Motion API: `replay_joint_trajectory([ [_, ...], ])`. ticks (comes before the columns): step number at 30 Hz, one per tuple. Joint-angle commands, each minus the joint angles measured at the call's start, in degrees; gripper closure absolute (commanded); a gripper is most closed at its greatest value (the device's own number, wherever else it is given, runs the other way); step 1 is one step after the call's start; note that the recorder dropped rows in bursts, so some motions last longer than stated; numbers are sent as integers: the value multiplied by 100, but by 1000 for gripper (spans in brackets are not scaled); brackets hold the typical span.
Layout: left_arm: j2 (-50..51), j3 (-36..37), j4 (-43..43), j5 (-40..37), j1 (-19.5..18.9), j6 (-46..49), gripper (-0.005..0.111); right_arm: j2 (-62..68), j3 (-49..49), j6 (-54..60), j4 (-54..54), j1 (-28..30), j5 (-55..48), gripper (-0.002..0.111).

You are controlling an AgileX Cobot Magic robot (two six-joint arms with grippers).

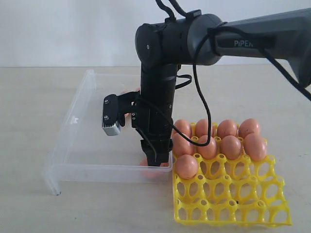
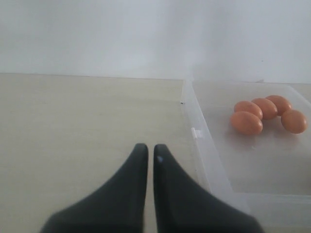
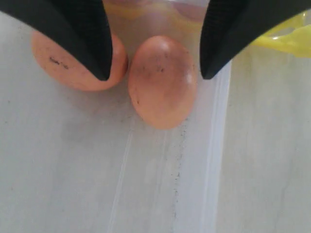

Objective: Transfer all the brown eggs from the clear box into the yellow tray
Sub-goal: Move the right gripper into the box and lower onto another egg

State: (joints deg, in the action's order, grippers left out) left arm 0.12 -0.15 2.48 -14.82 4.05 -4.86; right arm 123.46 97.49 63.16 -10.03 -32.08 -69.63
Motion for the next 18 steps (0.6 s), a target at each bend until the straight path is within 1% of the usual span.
replay_joint_trajectory([
  [1, -12, 15, -14, 47, -19, 13, 103, -56, -26, 197, 19, 19, -33, 60],
  [7, -12, 15, -14, 47, -19, 13, 103, 64, -26, 660, -288, 19, -33, 60],
  [18, -12, 15, -14, 47, -19, 13, 103, 466, -36, 618, -361, 19, -33, 60],
])
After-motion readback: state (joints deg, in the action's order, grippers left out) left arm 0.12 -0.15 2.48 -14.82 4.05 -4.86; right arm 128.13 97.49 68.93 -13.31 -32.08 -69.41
